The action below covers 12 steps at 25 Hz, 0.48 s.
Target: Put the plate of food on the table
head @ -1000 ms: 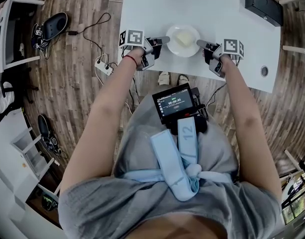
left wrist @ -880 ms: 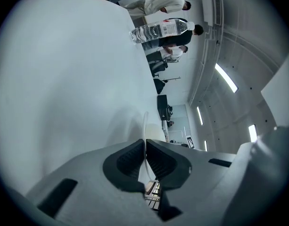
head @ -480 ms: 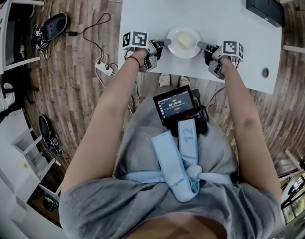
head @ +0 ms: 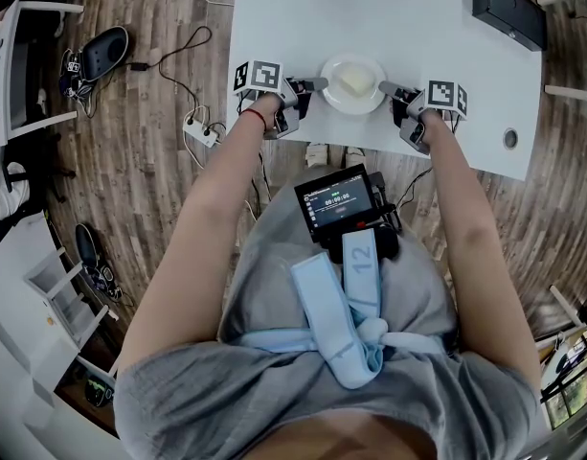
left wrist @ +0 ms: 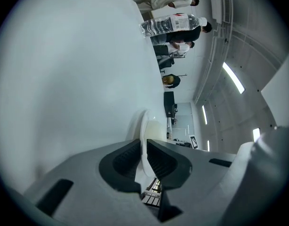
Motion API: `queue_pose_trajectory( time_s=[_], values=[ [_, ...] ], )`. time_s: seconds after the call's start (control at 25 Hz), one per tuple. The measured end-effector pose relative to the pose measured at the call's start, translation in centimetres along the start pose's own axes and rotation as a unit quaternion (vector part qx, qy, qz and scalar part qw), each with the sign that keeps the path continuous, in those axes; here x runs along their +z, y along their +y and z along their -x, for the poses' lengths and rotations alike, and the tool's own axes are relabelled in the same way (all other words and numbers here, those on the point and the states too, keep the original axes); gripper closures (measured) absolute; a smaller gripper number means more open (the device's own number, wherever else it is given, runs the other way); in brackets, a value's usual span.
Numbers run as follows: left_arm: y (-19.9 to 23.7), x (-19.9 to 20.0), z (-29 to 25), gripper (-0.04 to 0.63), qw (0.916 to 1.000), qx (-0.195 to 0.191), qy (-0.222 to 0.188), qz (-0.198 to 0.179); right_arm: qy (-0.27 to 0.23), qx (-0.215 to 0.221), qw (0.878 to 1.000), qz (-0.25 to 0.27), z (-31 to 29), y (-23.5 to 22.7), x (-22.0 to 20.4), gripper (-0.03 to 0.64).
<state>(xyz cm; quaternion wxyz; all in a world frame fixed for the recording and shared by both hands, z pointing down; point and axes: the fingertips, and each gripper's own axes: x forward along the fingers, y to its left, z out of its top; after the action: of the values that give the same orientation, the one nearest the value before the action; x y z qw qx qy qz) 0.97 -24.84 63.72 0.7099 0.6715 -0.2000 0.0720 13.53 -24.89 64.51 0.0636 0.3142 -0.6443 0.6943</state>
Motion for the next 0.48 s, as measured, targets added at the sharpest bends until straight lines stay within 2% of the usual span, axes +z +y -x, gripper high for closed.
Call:
queue_pose_trajectory(
  time_s=[0.24, 0.48],
  values=[
    [1.0, -0.6, 1.1, 0.566, 0.9981, 0.049, 0.028, -0.024, -0.003, -0.001, 1.000, 0.003, 0.0, -0.2, -0.2, 0.578],
    [-0.3, -0.5, 1.2, 0.566, 0.9978, 0.042, 0.032, -0.039, -0.002, -0.007, 1.000, 0.009, 0.0, -0.5, -0.2, 0.578]
  ],
)
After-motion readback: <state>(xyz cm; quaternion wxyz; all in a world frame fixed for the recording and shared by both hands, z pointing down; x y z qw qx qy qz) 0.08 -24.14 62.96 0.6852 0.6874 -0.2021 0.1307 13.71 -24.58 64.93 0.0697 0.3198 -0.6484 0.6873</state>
